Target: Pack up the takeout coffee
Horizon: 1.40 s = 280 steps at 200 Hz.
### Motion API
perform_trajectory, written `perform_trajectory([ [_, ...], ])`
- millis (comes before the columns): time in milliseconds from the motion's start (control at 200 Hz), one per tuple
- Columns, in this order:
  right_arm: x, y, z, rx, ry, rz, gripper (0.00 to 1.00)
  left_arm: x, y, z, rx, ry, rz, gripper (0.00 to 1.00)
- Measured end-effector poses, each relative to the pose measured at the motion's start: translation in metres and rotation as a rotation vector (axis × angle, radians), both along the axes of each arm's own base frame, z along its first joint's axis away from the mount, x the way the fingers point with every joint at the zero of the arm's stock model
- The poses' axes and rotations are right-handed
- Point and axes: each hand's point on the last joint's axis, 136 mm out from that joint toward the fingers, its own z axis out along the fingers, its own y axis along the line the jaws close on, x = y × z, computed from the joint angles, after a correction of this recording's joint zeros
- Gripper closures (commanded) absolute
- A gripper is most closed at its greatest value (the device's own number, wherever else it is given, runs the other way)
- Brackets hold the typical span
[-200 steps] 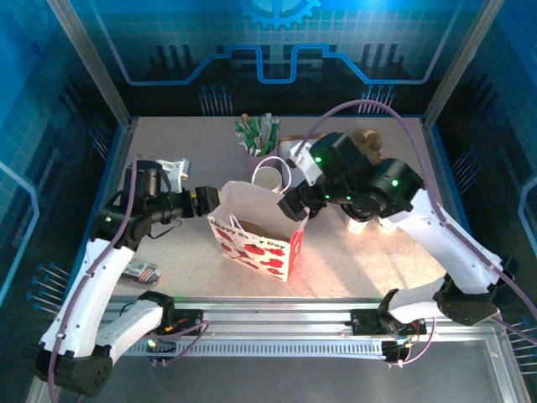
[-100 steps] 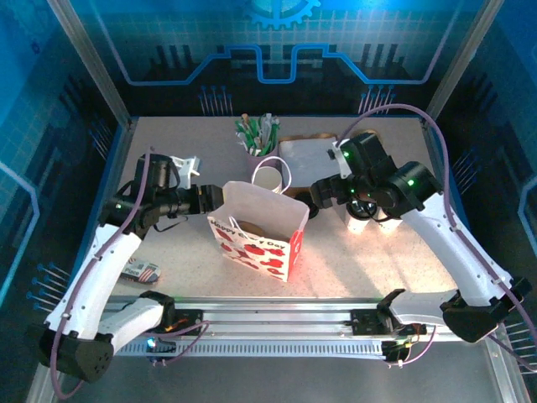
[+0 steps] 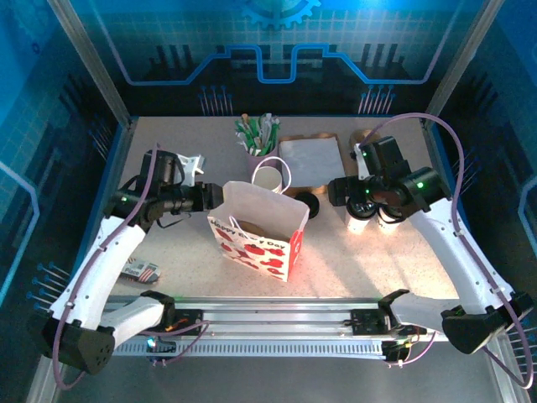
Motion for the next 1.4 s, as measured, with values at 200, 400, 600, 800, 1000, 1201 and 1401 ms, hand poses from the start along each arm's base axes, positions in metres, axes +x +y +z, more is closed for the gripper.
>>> perform_trajectory([
  [200, 0.002, -0.004, -0.011, -0.006, 0.01, -0.015, 0.0, 0.001, 0.001, 0.0, 0.008, 0.003, 0.005, 0.76],
  [400, 0.001, -0.02, -0.03, -0.051, 0.05, -0.067, 0.0, 0.001, 0.003, -0.001, 0.013, 0.021, 0.027, 0.92],
  [600, 0.003, -0.034, -0.054, -0.066, 0.129, -0.146, 0.0, 0.0, 0.01, -0.004, 0.029, 0.053, 0.087, 1.0],
  [800, 0.005, -0.046, -0.07, -0.055, 0.19, -0.229, 0.0, -0.001, 0.019, -0.007, 0.03, 0.102, 0.172, 1.0],
  [1000, 0.01, -0.045, -0.099, -0.071, 0.294, -0.263, 0.0, -0.003, 0.022, -0.01, 0.008, 0.148, 0.236, 1.0],
  [1201, 0.009, -0.05, -0.109, -0.101, 0.314, -0.275, 0.0, -0.003, 0.024, -0.009, -0.011, 0.173, 0.279, 1.0],
  [1401, 0.013, -0.056, -0.113, -0.136, 0.313, -0.279, 0.0, -0.005, 0.024, -0.007, -0.024, 0.19, 0.298, 1.0],
])
